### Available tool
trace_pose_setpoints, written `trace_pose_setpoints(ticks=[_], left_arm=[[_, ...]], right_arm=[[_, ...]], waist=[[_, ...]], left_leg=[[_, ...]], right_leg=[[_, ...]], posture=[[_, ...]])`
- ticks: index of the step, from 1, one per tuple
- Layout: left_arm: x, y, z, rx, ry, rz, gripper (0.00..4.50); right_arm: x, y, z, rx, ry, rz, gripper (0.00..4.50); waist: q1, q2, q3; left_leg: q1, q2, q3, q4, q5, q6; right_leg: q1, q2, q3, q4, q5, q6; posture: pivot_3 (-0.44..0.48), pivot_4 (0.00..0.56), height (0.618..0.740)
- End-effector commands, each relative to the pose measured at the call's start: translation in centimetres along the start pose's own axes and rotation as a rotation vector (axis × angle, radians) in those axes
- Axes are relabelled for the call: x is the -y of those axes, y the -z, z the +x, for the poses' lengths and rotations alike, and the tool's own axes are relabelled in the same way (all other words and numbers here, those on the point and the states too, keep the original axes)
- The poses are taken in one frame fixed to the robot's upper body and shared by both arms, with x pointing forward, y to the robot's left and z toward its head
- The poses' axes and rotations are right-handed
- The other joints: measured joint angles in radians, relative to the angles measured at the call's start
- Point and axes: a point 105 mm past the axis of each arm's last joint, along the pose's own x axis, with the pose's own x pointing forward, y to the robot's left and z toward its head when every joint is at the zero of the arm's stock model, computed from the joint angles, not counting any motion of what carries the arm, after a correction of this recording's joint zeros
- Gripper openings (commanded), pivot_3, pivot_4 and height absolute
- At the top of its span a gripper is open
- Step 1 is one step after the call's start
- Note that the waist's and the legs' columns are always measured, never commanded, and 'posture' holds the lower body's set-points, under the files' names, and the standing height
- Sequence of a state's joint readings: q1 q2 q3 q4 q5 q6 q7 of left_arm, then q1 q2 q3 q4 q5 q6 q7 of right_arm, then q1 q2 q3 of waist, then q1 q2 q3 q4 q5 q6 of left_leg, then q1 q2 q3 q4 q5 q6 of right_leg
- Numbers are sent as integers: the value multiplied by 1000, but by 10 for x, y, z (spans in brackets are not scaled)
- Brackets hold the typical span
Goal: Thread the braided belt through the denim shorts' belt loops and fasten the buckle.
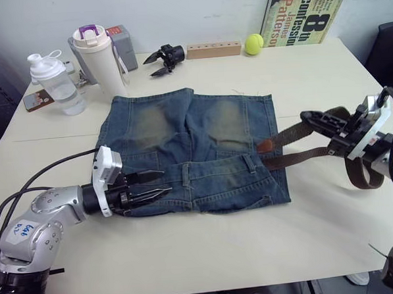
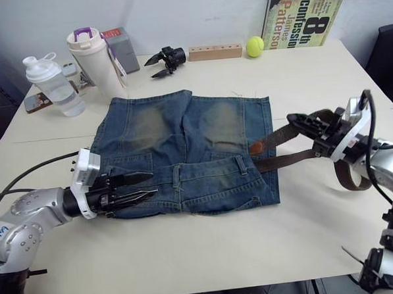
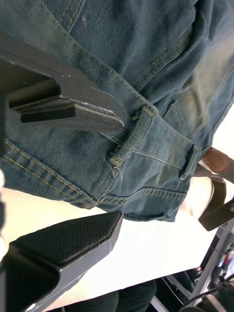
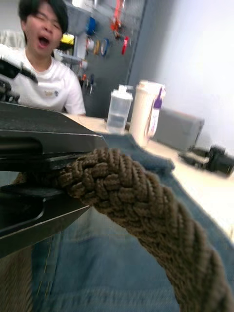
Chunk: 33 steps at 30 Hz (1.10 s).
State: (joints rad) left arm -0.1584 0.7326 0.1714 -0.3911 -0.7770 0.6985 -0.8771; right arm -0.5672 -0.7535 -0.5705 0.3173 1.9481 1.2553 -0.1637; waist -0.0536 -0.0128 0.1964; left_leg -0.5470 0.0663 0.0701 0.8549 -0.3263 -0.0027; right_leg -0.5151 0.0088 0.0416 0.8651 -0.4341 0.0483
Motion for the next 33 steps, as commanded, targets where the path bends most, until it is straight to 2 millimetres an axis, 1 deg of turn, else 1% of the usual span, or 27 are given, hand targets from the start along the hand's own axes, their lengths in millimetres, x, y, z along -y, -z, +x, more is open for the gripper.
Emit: trace_pose_setpoints(ticks=[1,4,6,8,11,16,20,25,29,31,33], left_arm=[[6,-6,5,9,17,48,2840],[6,-6,8,13,22,42,2840],[5,-6,8,12,22,42,2840],[4,-6,9,12,22,43,2840],[6,-6,9,11,27,40,2840],[6,-5,8,0,27,41,2840],[6,-6,8,6,24,40,2840],[6,-5,9,7,20,37,2840],[7,-4,9,3,15,37,2840],[6,-4,8,1,12,38,2840],[6,-4,8,2,15,38,2840]], right_arm=[[-11,-4,-5,-7,-40,-16,0],[-12,-10,-8,7,-45,-3,0],[-10,-1,-8,-33,-50,-3,0],[-2,7,-8,-63,-18,3,0],[9,15,-9,-72,14,30,0],[20,23,-10,-81,46,59,0],[25,26,-7,-83,57,75,0],[24,29,5,-96,58,83,0],[15,14,5,-62,33,74,0],[6,7,3,-68,15,53,0],[3,8,2,-110,22,29,0]], waist=[[1,0,0],[1,0,0],[1,0,0],[1,0,0],[1,0,0],[-2,0,0],[-2,0,0],[-2,0,0],[-2,0,0],[-1,0,0],[0,0,0]], left_leg=[[0,0,0,0,0,0],[0,0,0,0,0,0],[0,0,1,0,0,0],[0,0,1,0,0,0],[0,0,1,0,0,0],[0,0,1,0,0,0],[0,0,1,0,0,1],[0,0,1,0,0,1],[0,0,2,0,0,1],[0,0,2,0,0,1],[0,0,2,0,0,1]], right_leg=[[0,0,0,0,0,0],[0,0,0,0,0,0],[0,0,1,0,0,0],[0,0,1,0,0,1],[0,0,1,0,0,1],[0,0,2,0,0,1],[0,0,2,0,1,1],[0,1,2,0,1,1],[-1,1,3,0,1,2],[-1,1,3,0,1,2],[-1,1,3,0,1,2]], posture=[[0,150,657],[0,150,657],[0,150,657],[0,150,657],[0,150,657],[0,150,657],[0,150,657],[0,150,657],[0,150,657],[0,150,657],[0,150,657]])
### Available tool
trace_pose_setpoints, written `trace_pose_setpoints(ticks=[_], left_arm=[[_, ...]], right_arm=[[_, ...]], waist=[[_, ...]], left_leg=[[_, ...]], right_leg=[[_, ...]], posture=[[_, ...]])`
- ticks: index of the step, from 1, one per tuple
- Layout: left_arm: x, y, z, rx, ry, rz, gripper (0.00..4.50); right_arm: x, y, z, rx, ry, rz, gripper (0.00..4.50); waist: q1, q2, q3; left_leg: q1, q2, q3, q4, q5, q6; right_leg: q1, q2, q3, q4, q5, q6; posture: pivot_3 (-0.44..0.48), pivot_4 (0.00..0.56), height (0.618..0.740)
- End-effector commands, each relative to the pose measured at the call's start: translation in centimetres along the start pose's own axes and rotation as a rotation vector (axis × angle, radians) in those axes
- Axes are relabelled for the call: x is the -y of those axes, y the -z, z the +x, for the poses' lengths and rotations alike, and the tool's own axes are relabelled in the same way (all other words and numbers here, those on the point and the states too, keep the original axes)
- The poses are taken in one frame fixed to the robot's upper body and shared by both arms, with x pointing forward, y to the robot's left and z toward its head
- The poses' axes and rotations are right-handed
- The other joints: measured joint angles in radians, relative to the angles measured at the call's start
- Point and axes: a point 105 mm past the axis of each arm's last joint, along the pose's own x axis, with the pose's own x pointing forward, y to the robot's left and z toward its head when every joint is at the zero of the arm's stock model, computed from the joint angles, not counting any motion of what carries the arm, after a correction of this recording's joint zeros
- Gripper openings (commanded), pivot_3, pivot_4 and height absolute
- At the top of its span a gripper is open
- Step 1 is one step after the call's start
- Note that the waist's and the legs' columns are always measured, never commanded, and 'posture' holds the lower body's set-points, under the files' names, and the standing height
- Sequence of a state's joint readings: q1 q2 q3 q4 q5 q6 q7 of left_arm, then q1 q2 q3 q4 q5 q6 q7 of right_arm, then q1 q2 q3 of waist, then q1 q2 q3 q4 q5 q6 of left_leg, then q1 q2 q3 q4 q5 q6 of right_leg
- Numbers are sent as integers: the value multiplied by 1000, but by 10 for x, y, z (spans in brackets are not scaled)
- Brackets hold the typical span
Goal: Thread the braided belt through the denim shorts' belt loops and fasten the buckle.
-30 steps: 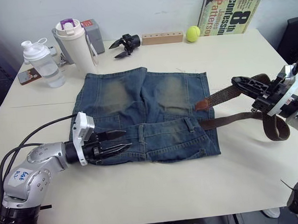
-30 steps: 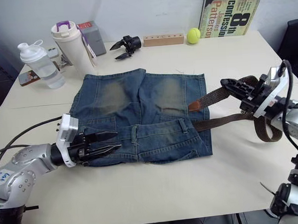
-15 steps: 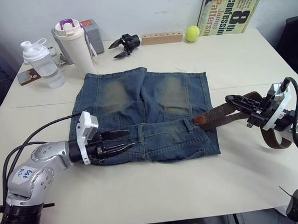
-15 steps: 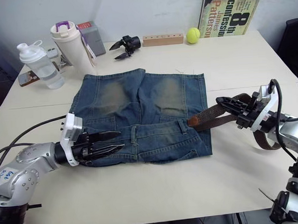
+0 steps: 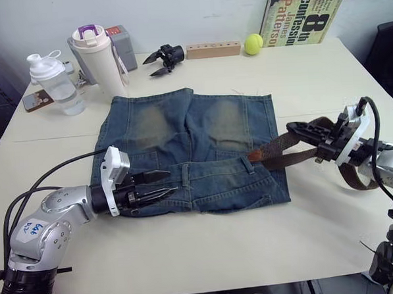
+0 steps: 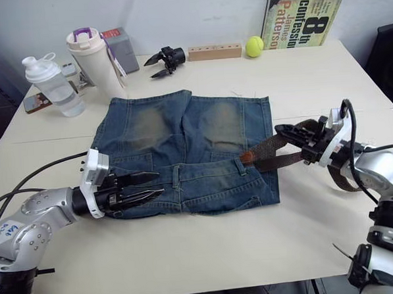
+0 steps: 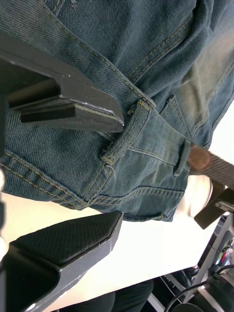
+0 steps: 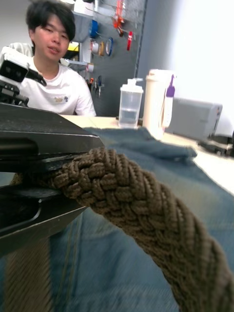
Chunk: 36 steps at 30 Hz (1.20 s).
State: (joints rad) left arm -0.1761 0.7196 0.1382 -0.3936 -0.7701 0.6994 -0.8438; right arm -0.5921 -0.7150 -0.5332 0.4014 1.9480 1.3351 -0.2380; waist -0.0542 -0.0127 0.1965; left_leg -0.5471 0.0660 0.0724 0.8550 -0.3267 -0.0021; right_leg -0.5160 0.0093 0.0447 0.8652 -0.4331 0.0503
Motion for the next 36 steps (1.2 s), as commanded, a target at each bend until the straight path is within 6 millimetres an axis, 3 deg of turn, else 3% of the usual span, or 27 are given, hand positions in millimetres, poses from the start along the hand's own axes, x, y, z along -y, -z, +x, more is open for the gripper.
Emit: trace_pose_setpoints(ticks=[1,6,12,16,21,28,36], left_arm=[[7,-5,1,5,19,39,2840],[7,-6,2,9,20,39,2840],[9,-5,1,7,17,36,2840],[10,-6,3,8,17,42,2840],[8,-11,13,0,47,107,2840],[3,-29,42,15,123,244,2840],[4,-28,46,5,168,246,2840]], right_arm=[[-16,-4,-9,-38,-30,-58,0],[-2,8,2,-102,8,-13,0],[2,10,3,-122,24,0,0],[5,23,13,-173,27,4,0],[14,43,29,-200,43,18,0],[16,70,42,-147,34,18,0],[8,37,23,-40,99,-122,0]], waist=[[2,0,0],[1,0,0],[-1,0,0],[-2,0,0],[-2,0,0],[-4,0,0],[-3,0,0]], left_leg=[[0,0,0,0,0,0],[0,0,0,0,-1,1],[0,0,1,0,0,1],[0,0,1,0,-1,1],[0,0,1,1,-1,1],[0,0,1,0,-1,1],[1,0,3,1,-1,1]], right_leg=[[0,0,0,0,0,0],[0,0,0,0,0,0],[0,0,1,0,0,0],[0,0,1,0,0,0],[0,1,1,0,0,0],[0,0,1,0,1,2],[0,0,2,1,1,3]], posture=[[0,150,657],[0,150,657],[0,150,657],[0,150,657],[0,150,657],[0,150,657],[0,150,657]])
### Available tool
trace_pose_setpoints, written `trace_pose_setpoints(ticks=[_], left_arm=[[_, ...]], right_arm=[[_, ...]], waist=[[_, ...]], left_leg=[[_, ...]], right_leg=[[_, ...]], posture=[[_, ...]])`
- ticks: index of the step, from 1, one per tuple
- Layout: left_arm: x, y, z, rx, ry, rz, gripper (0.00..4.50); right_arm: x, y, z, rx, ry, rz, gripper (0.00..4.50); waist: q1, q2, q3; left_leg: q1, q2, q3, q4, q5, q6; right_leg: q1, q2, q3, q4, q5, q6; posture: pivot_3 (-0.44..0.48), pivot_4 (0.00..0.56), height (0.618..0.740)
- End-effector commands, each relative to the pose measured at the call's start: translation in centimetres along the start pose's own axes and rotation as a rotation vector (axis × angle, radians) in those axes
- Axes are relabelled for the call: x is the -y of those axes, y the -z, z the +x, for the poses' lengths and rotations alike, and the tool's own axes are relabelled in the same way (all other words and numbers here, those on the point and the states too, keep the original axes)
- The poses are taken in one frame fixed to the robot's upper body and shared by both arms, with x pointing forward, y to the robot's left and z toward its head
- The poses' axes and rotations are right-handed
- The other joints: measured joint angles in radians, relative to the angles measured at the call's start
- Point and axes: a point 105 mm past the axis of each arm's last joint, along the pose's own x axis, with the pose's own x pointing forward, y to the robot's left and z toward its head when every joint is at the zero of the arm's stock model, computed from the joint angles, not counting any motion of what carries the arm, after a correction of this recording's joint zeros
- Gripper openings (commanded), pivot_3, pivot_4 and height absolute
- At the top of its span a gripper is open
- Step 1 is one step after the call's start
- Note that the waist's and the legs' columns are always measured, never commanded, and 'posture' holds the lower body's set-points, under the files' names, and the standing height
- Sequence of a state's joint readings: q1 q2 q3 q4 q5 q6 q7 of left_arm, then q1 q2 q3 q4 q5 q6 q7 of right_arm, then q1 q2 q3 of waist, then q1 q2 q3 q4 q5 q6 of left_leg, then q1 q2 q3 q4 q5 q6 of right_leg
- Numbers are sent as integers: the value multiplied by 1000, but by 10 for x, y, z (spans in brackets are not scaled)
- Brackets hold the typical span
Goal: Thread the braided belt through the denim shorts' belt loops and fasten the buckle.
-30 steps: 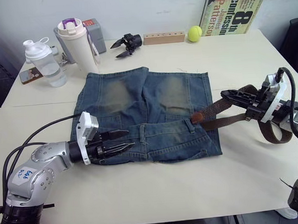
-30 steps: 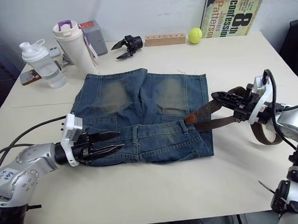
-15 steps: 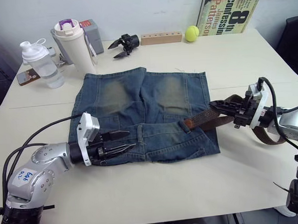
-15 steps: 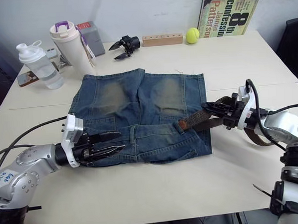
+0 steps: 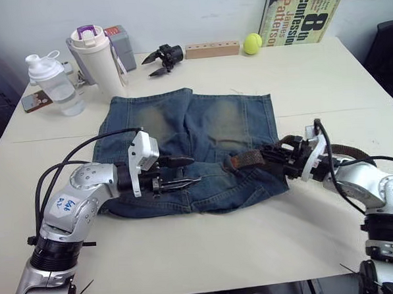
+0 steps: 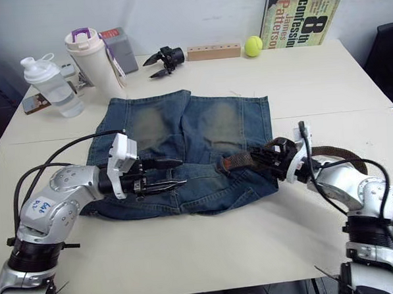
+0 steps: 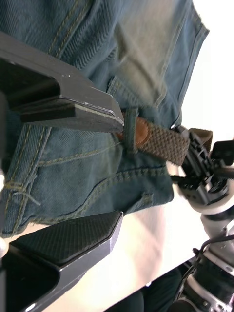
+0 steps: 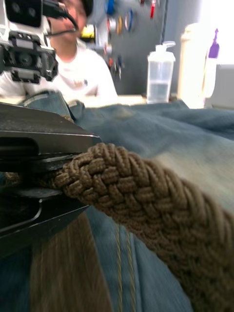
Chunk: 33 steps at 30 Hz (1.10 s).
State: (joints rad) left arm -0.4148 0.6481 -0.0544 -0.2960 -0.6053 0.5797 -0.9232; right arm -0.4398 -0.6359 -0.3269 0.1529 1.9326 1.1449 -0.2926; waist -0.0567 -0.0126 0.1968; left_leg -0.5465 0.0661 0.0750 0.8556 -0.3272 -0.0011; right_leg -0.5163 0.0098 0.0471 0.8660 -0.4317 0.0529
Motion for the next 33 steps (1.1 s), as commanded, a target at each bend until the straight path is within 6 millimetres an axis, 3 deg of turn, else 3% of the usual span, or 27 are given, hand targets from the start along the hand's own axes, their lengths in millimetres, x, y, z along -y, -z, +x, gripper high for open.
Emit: trace_pose_setpoints(ticks=[1,14,19,23,29,33], left_arm=[[2,-7,2,16,21,37,2840],[8,-4,5,23,19,21,2840],[10,-3,4,20,15,19,2840],[11,-1,2,16,12,17,2840],[9,0,2,11,4,13,2840],[8,0,4,9,10,27,2840]], right_arm=[[-19,-16,-7,36,-16,-119,0],[-9,-13,16,-240,97,-453,0],[0,-38,18,-204,151,-512,0],[-6,-54,19,-176,131,-541,0],[-22,-42,34,-254,49,-612,0],[-25,-19,37,-328,11,-600,0]], waist=[[0,0,0],[2,0,0],[2,0,0],[4,0,0],[3,0,0],[2,0,0]], left_leg=[[0,0,0,0,0,0],[0,0,1,-1,-1,1],[1,0,2,-1,-1,1],[0,0,2,0,-1,1],[0,-1,3,-1,-1,2],[0,0,3,-1,-1,2]], right_leg=[[0,0,0,0,0,0],[0,-1,1,-1,0,0],[0,-1,1,-1,0,0],[-1,-1,2,-1,0,0],[-1,-2,2,0,0,0],[-1,-2,2,0,1,0]], posture=[[0,150,657],[0,150,657],[0,150,657],[0,150,657],[0,150,657],[0,150,657]])
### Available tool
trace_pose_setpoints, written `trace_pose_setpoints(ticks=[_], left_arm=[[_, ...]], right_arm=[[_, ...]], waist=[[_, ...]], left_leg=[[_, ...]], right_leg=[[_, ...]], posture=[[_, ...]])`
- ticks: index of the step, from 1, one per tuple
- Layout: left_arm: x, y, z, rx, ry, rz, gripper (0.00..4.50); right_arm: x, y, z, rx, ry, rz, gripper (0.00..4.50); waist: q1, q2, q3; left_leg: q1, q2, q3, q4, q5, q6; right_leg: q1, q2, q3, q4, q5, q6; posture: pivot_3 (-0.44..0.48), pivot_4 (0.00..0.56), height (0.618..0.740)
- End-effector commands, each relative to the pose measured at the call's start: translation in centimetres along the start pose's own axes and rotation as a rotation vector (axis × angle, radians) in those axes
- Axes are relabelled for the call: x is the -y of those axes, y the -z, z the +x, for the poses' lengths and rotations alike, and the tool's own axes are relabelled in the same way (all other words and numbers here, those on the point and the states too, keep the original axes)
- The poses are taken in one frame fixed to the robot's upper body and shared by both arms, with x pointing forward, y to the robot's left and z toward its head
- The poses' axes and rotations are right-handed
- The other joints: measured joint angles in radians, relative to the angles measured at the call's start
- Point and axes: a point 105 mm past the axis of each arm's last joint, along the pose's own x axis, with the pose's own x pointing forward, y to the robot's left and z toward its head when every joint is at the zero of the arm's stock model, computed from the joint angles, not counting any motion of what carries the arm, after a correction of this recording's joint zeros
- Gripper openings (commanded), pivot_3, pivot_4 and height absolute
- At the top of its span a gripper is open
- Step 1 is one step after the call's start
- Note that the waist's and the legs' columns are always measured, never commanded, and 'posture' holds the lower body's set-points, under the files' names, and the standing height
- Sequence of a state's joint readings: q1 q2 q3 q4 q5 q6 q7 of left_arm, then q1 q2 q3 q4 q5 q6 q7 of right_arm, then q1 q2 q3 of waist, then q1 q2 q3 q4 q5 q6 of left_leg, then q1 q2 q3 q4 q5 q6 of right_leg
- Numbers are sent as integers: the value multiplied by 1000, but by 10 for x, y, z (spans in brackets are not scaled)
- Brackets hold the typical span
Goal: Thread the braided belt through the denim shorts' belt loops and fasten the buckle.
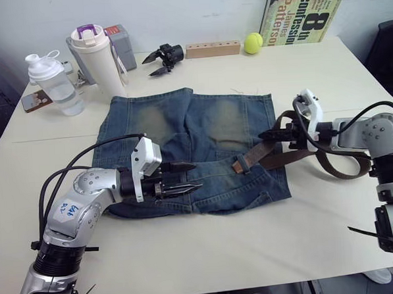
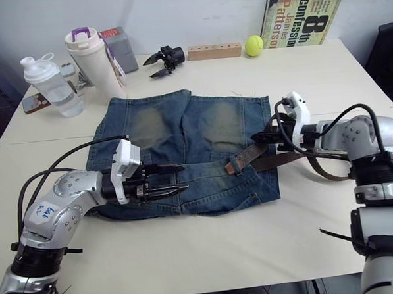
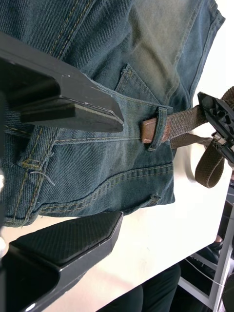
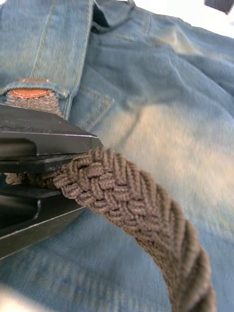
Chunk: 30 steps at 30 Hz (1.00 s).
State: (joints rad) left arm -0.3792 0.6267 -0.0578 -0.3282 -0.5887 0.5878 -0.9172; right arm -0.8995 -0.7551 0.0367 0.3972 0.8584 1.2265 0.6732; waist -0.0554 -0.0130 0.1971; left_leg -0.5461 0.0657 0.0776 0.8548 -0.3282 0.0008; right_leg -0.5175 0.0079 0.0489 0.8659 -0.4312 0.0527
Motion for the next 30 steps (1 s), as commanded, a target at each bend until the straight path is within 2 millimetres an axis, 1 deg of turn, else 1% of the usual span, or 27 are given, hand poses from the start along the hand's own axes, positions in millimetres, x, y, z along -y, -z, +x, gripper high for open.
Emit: trace_pose_setpoints(ticks=[1,4,6,9,11,13,17,19,22,25,27,28,30], left_arm=[[0,-7,2,9,7,45,2840],[-2,-6,4,-5,12,80,2840],[-4,-5,7,-24,19,124,2840],[-7,3,17,-90,61,261,2840],[-10,8,23,-121,84,335,2840],[-14,11,36,-140,122,423,2840],[-17,6,63,-120,200,511,2840],[-20,9,69,-134,220,547,2840],[-22,12,73,-158,259,567,2840],[-20,21,69,-212,319,590,2840],[-22,32,65,-276,335,653,2840],[-22,34,64,-292,339,671,2840],[-29,27,77,-250,255,709,2840]], right_arm=[[-18,7,0,-21,-58,-29,0],[-15,25,3,-35,-52,30,0],[-14,33,4,-34,-53,68,0],[-13,41,6,-14,-56,129,0],[-12,43,8,0,-52,156,0],[-11,48,11,14,-57,194,0],[-9,55,17,38,-51,241,0],[-9,57,18,48,-52,251,0],[-8,56,17,68,-50,268,0],[-9,54,16,83,-49,276,0],[-8,52,15,93,-43,283,0],[-8,52,14,96,-41,285,0],[-10,47,13,119,-56,286,0]], waist=[[2,0,0],[5,0,0],[6,0,0],[6,0,0],[1,0,0],[3,0,0],[1,0,0],[0,-1,0],[-3,-1,-1],[-2,-1,-1],[-2,-1,-1],[-2,-1,-1],[0,0,-1]], left_leg=[[0,0,0,0,0,0],[0,0,0,0,0,0],[0,0,0,0,0,0],[0,-1,0,1,0,0],[1,-1,1,1,0,0],[1,0,1,0,0,0],[1,0,1,0,0,0],[1,0,1,0,0,0],[2,0,2,0,0,0],[2,0,1,0,0,-1],[2,0,2,0,0,-1],[2,0,2,0,0,-1],[3,0,2,0,1,-1]], right_leg=[[0,0,0,0,0,0],[1,0,0,0,0,0],[1,-1,0,0,0,1],[1,-1,0,0,1,2],[1,-1,0,0,1,2],[1,-1,0,0,1,1],[1,0,0,1,1,1],[1,0,0,1,1,2],[1,0,1,2,1,2],[1,0,1,3,1,2],[1,0,1,3,1,2],[1,0,1,3,1,2],[1,0,1,3,1,2]], posture=[[0,150,657],[0,150,657],[0,150,657],[0,150,657],[0,150,657],[0,150,657],[0,150,657],[0,150,657],[0,150,657],[0,150,657],[0,150,657],[0,150,657],[0,150,657]])
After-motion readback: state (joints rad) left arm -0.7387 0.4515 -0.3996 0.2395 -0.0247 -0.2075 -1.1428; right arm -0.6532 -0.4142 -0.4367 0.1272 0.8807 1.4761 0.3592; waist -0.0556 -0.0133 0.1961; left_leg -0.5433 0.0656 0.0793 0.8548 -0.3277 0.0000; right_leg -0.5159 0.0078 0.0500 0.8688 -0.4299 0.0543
